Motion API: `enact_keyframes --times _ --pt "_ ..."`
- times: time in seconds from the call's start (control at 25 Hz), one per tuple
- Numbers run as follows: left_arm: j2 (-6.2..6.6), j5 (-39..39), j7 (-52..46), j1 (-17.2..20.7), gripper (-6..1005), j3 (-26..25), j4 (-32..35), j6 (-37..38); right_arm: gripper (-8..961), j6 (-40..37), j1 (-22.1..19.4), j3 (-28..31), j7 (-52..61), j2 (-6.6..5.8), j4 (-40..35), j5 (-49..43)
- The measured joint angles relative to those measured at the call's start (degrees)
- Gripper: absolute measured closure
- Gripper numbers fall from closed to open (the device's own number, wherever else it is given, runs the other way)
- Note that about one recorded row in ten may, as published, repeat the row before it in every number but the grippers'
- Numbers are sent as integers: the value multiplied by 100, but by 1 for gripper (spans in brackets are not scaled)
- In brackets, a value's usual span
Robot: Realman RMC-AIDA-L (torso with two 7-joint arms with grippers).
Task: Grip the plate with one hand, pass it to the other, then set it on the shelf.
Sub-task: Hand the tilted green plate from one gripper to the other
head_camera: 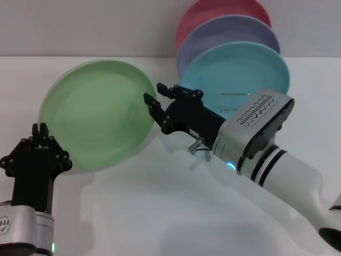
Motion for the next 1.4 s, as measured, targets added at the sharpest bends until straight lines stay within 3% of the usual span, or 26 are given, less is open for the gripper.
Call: enact_keyframes --times 0.16,1.4 --pt "0 0 1 4 964 14 -1 4 625 8 -5 14 0 0 0 0" --pt "0 1 1 9 964 160 0 135 751 68 -3 105 -211 17 8 53"
